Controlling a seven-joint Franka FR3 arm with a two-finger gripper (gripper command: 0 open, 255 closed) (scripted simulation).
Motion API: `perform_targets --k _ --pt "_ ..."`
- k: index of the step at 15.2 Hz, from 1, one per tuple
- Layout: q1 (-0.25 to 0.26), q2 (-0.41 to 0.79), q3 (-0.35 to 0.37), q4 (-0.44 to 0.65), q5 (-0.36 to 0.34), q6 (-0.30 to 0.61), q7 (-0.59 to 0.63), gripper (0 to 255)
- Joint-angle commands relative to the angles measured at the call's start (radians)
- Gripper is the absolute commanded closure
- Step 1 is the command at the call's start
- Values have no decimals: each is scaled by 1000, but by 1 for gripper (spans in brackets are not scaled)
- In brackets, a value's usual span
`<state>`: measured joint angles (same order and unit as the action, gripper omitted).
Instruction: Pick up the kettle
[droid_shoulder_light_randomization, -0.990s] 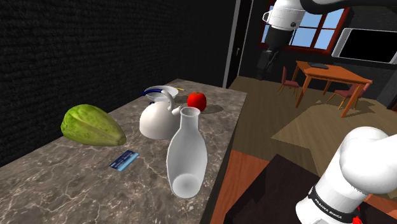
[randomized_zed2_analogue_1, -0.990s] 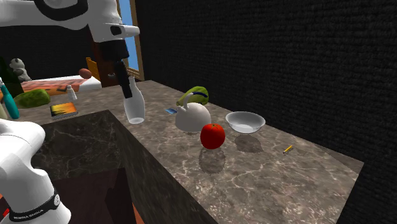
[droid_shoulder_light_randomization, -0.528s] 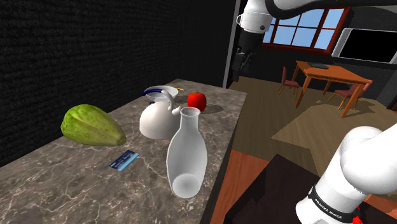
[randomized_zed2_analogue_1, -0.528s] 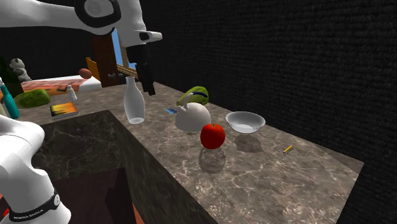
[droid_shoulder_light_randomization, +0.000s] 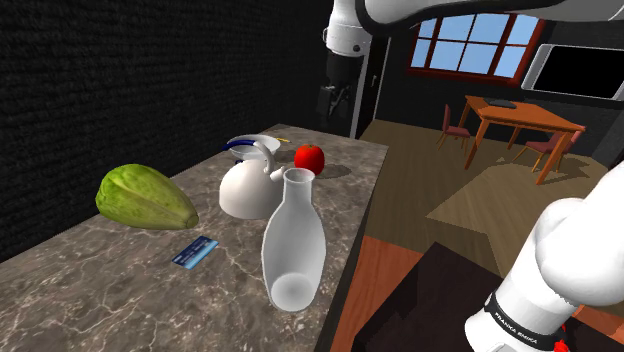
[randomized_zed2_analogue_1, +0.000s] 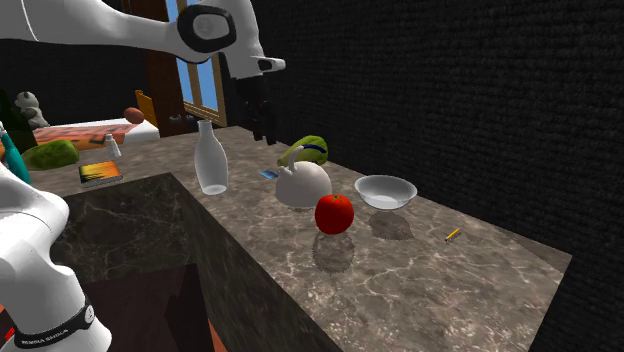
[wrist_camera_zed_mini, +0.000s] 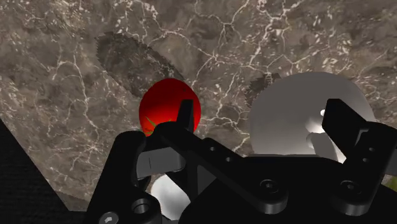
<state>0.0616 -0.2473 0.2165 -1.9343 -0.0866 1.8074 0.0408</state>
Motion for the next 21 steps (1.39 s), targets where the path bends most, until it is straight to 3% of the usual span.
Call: perform_targets --k 1,7,13,21 --pt "9 71 22 57 -12 9 20 0" --pt "46 297 77 280 -74 -4 74 0" --pt "119 551 109 575 -158 -68 114 0" --pt "115 552 105 473 -162 34 130 0"
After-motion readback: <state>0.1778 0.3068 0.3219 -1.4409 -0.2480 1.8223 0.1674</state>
